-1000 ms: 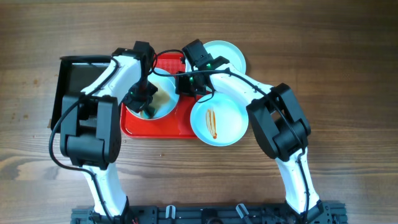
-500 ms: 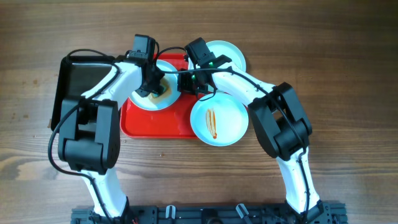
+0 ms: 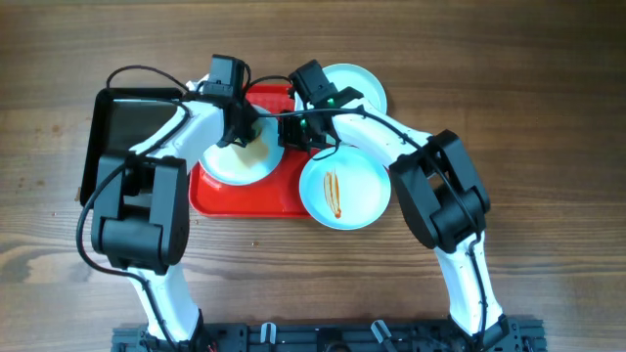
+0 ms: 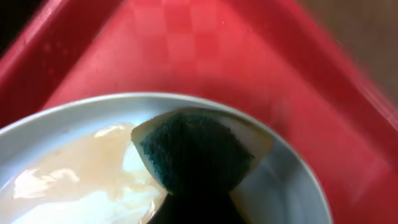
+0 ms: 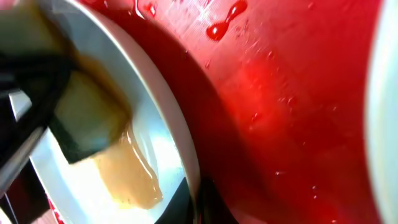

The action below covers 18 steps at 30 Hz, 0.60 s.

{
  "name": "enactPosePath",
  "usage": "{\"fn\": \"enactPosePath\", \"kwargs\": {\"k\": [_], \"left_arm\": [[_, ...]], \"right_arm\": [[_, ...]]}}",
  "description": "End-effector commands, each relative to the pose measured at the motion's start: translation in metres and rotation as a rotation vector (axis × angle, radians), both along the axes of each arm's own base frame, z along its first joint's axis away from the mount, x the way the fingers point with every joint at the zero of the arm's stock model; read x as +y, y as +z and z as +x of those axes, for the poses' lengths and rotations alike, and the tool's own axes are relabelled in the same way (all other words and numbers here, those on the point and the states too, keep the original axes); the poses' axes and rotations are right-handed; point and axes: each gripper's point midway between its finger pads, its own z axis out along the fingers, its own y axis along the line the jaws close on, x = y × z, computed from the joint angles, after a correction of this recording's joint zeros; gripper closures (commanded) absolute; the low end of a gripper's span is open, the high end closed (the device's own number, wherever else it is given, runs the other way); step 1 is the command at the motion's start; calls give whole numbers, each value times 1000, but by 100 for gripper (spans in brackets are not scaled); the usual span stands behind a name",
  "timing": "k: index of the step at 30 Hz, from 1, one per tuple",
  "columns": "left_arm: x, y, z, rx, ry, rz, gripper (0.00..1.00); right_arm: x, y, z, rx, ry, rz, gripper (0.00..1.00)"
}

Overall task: Clean dirty plates on tray and stack at the side
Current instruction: 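Scrub the held plate's surface with the sponge in the left gripper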

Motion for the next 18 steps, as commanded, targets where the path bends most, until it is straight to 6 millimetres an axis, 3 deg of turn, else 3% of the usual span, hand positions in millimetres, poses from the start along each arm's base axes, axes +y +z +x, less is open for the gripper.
{"fn": "enactPosePath", "kwargs": {"k": [1, 7, 10, 13, 18], "left_arm": [[-30, -24, -48, 186, -289, -107, 96], [-70, -14, -74, 207, -595, -306, 96], [-69, -13, -73, 201, -599, -306, 96], [-41, -20, -66, 217, -510, -208, 96], [54, -27, -54, 251, -95, 139, 96]], "right_arm": [[4, -18, -10, 29, 28, -11, 96], [4, -18, -10, 31, 30, -8, 96], [4, -18, -10, 32, 30, -9, 96], [4, -18, -10, 32, 30, -9, 96], [4, -18, -10, 31, 30, -9, 96]]}}
